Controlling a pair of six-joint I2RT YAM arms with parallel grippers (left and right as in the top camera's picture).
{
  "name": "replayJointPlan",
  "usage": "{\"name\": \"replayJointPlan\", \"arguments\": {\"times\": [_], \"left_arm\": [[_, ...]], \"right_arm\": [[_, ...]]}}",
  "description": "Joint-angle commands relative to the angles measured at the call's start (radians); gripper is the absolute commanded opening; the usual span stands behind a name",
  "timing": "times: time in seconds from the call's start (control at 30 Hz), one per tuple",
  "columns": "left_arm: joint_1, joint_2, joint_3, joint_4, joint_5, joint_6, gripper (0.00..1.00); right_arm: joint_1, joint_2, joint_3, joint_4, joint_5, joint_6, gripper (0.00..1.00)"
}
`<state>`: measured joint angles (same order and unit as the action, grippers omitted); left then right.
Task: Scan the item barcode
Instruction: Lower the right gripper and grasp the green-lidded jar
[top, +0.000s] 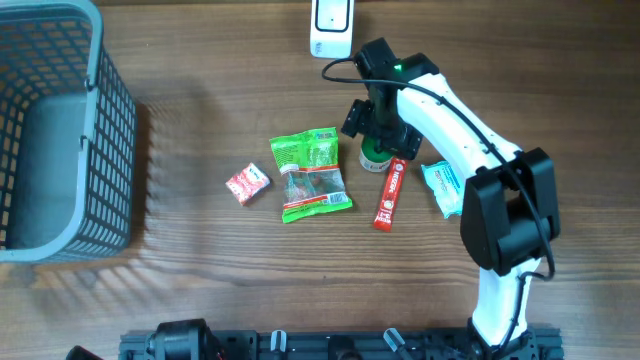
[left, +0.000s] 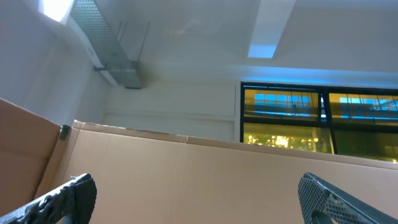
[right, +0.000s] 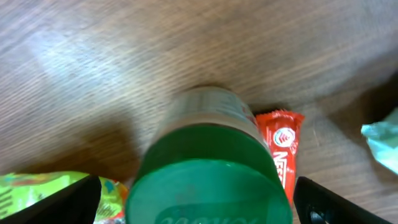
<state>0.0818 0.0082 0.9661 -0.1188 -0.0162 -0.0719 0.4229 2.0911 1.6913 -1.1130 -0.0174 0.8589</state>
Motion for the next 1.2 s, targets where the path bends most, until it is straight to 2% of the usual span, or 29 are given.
{"name": "replayJointPlan", "arguments": {"times": [0.0,0.37,0.43,0.57,0.73,0.83,0.93,1.17], "left_arm": [[0.008,-0.003,0.003,0.003,0.013,0.012,1.0],[0.008,-0.003,0.003,0.002,0.013,0.012,1.0],[0.008,-0.003,0.002,-0.001,0.013,0.012,1.0],[0.008,-0.003,0.002,-0.003,0.013,0.012,1.0],[0.008,-0.003,0.002,-0.004,0.013,0.012,1.0],[0.008,-0.003,0.002,0.0,0.012,0.012,1.0],[0.008,-0.003,0.003,-0.005,0.012,0.012,1.0],[0.008,-0.003,0.003,-0.129,0.012,0.012,1.0]], "right_arm": [[0.008,0.06,-0.005,-0.016,0.016,0.114,0.99],[0.008,0.139,-0.005,0.041,0.016,0.165,0.98],[0.009,0.155,-0.005,0.058,0.017,0.164,0.94],[0.009,0.157,-0.005,0.059,0.017,0.165,0.8],[0.009,0.157,-0.005,0.055,-0.005,0.159,0.75],[0.002,0.157,0.008,0.046,-0.069,0.084,0.71],[-0.006,0.156,0.06,-0.038,-0.117,0.002,0.67],[-0.008,0.138,0.309,-0.408,-0.156,-0.22,0.67]]}}
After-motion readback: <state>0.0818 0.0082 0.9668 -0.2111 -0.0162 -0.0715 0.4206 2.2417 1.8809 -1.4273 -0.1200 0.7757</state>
